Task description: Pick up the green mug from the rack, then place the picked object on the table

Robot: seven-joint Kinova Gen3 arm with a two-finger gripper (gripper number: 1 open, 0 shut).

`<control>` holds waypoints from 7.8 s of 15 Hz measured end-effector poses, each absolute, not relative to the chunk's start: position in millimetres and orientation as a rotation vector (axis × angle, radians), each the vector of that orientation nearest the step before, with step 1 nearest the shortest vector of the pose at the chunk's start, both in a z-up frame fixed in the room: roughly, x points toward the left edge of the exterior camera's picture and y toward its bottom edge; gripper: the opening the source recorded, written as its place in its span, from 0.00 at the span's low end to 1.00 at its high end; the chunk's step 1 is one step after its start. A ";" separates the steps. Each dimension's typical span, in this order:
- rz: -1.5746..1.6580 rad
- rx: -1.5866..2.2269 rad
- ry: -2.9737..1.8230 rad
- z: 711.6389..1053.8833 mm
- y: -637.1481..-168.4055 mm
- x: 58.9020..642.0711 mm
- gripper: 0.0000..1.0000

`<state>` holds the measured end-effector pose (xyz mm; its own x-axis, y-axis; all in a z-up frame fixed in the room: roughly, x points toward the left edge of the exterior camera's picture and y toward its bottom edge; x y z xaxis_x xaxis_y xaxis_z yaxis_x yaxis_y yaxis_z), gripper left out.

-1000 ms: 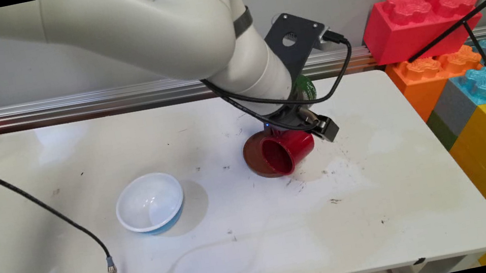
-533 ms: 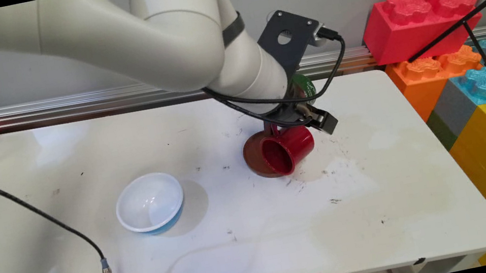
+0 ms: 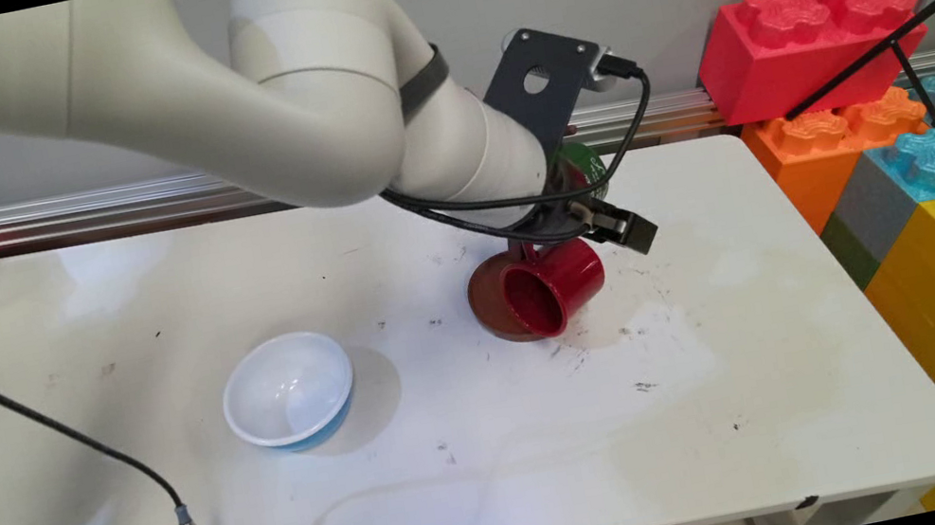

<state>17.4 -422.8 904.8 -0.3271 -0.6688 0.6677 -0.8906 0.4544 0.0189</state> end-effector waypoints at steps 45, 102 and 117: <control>0.446 1.174 -2.031 908.3 -414.3 62.6 0.00; 0.217 0.895 -2.452 983.4 -356.9 128.1 0.00; 0.443 0.926 -2.853 939.8 -438.9 187.9 0.00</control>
